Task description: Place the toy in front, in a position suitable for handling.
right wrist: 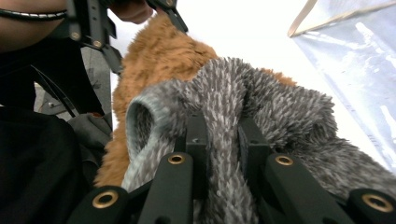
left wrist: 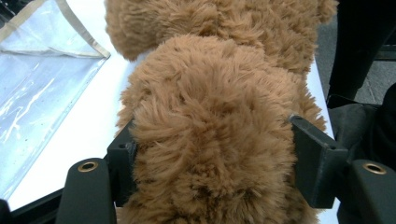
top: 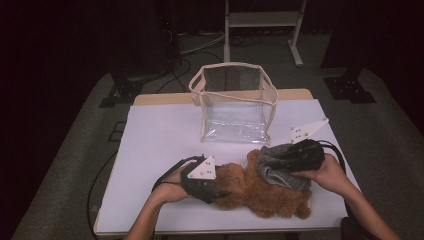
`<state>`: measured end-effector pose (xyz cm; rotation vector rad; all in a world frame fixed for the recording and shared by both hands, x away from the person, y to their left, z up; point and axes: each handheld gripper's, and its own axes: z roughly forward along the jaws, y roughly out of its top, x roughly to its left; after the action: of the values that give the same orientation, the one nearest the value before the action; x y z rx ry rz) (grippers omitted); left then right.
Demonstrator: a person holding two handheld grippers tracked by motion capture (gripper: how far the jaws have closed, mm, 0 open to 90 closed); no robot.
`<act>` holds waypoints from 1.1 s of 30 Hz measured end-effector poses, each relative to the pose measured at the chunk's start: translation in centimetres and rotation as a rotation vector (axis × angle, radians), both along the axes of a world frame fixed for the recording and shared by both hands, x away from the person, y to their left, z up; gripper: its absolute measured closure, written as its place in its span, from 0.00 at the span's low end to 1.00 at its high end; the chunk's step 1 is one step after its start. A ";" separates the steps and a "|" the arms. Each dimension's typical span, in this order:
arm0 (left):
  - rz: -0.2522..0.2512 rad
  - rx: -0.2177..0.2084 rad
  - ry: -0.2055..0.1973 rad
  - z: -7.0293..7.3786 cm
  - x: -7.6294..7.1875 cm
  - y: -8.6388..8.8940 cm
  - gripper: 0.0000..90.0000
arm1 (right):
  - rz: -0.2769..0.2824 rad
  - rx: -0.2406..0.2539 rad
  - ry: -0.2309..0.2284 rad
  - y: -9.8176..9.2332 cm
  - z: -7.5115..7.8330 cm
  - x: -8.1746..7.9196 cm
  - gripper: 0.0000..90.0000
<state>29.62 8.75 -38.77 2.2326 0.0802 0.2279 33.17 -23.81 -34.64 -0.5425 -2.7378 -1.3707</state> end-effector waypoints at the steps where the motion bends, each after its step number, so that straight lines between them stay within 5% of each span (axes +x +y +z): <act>1: 0.003 0.006 0.000 0.1 0.1 -0.1 0.35 | -0.001 0.000 -0.008 -0.1 0.5 -0.2 0.86; 8: 0.006 0.028 -0.003 0.4 0.4 -0.9 0.36 | 0.080 0.006 -0.080 3.7 3.1 -0.4 0.86; 13: -0.001 0.009 -0.004 0.2 0.3 -0.6 0.35 | 0.131 -0.093 -0.064 7.2 1.0 0.2 0.86; 15: -0.001 -0.003 0.000 0.0 0.4 -0.3 0.34 | 0.120 -0.142 -0.070 7.1 -0.3 0.3 0.86; 22: 0.031 -0.063 0.029 -0.1 0.9 0.8 0.27 | 0.046 -0.086 -0.048 4.3 -1.4 -0.2 0.86; 27: 0.022 -0.067 0.040 -0.3 0.9 0.7 0.35 | 0.038 -0.061 -0.028 3.6 -1.1 -0.2 0.86; 33: 0.005 -0.046 0.028 -0.2 0.8 0.4 0.38 | 0.081 -0.038 -0.070 5.6 0.6 0.2 0.86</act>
<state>30.45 9.17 -39.00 2.1906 0.1056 0.1953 33.37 -18.21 -34.01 -0.3883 -2.8121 -1.3472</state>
